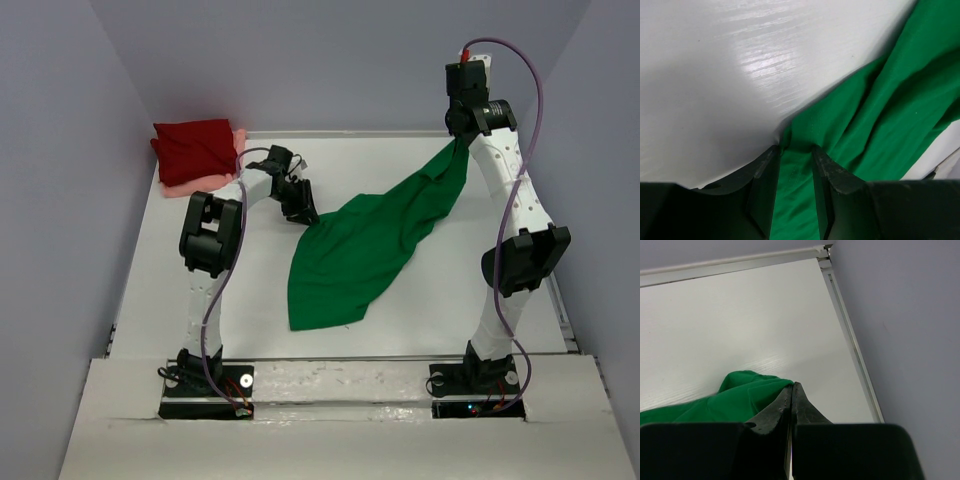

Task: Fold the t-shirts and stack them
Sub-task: Flatten out the tshirt

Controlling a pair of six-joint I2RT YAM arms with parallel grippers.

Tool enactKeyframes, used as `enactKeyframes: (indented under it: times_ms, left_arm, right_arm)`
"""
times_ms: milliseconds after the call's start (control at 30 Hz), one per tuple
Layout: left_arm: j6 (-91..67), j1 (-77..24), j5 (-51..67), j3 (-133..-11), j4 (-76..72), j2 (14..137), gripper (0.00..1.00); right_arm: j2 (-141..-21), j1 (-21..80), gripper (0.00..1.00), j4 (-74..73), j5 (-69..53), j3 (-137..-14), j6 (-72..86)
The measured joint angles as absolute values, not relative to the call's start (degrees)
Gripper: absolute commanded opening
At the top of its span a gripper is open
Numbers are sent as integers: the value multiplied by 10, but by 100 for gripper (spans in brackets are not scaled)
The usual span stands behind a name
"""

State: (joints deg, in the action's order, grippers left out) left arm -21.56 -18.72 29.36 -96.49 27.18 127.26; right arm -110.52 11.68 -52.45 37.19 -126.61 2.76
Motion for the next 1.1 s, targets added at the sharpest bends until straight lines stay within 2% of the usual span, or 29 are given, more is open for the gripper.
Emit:
enactKeyframes:
  times_ms: [500, 600, 633, 667, 733, 967, 1100]
  left_arm:
    - [-220, -183, 346, -1001, 248, 1307, 43]
    - [-222, -183, 352, -1009, 246, 1313, 35]
    - [-222, -183, 353, -1011, 245, 1315, 29]
    - [-222, -183, 354, -1012, 246, 1317, 22]
    - [-222, -183, 356, -1014, 244, 1319, 0]
    - [-221, -183, 339, -1014, 249, 1318, 0]
    - [-218, -183, 291, -1012, 270, 1293, 0]
  right_arm:
    - [-1105, 117, 0, -524, 359, -1266, 28]
    - [-1105, 117, 0, -524, 358, -1266, 28]
    - [-1105, 117, 0, -524, 357, -1267, 28]
    - [-1105, 117, 0, -524, 356, -1267, 28]
    - [-1105, 117, 0, -524, 355, -1267, 28]
    - [-1105, 117, 0, -524, 353, -1267, 28]
    - [-1099, 117, 0, -518, 364, -1254, 21]
